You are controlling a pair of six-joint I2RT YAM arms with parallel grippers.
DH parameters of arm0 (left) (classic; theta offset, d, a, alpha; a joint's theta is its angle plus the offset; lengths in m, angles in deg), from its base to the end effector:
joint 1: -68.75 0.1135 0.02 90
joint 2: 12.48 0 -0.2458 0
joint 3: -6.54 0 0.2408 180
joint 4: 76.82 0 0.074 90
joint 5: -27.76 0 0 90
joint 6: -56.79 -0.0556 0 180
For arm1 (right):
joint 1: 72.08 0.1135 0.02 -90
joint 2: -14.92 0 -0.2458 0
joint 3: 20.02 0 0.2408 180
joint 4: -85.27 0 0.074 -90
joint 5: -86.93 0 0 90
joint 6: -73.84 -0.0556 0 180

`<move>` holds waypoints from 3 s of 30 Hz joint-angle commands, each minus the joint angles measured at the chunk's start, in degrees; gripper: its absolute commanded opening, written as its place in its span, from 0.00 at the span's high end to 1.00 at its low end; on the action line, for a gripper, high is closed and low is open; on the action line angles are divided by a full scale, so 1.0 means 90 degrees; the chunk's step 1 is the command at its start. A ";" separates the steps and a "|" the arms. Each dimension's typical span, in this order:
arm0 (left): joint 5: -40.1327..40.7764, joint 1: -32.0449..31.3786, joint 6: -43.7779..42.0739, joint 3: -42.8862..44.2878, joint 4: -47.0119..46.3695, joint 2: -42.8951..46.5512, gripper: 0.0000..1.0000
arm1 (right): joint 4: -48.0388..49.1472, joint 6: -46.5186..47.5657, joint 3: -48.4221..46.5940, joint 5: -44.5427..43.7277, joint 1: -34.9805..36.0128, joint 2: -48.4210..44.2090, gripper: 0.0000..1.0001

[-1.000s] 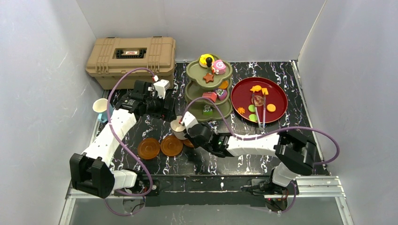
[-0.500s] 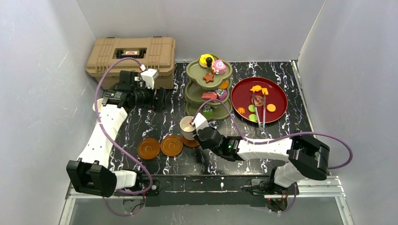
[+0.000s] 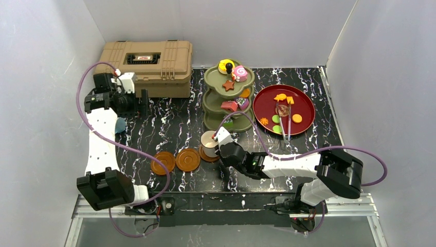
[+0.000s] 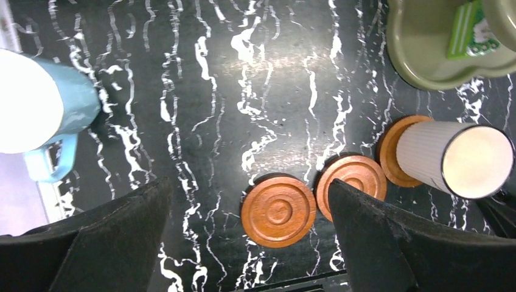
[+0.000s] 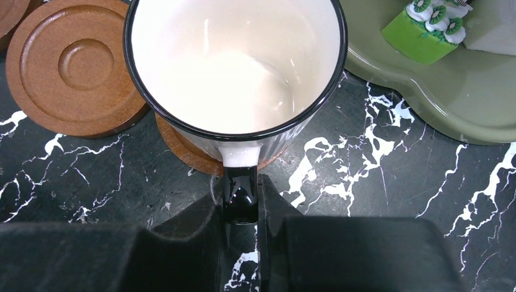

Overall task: Serve the afternoon tea
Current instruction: Place the cup on the coaster, then move the cup to the center of the board.

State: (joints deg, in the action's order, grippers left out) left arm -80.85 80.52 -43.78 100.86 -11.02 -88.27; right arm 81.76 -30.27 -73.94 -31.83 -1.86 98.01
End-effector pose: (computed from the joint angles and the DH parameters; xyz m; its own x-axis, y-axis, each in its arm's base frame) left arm 0.2718 0.0385 0.3352 -0.7035 0.0310 -0.7100 0.1503 0.9830 -0.1060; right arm 0.1280 0.2770 0.1739 -0.3449 -0.3275 -0.8796 -0.6226 0.7812 -0.0468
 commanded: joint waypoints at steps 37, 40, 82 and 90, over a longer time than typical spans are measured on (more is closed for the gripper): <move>0.0331 0.2726 -0.1172 0.1746 -0.0511 -0.3148 0.40 | -0.0043 -0.0378 -0.0290 -0.0725 0.0379 -0.1226 0.25; 0.0379 0.2716 -0.1512 0.1758 -0.0608 -0.3343 0.47 | -0.0116 -0.0364 -0.0440 -0.0774 0.0465 -0.1144 0.25; 0.0383 0.0574 0.3173 -0.2942 -0.2170 0.0389 0.65 | 0.0320 -0.0357 -0.0486 -0.0858 0.0641 -0.0823 0.29; -0.0091 0.0548 0.3154 -0.2261 -0.1637 0.0481 0.31 | 0.0404 -0.0064 -0.1544 -0.1243 0.0910 0.0146 0.18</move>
State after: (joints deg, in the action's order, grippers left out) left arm -78.95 85.55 -15.91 75.73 -28.88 -86.15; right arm 81.95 -32.47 -80.08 -39.54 4.52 95.70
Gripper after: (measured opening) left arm 0.641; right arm 0.797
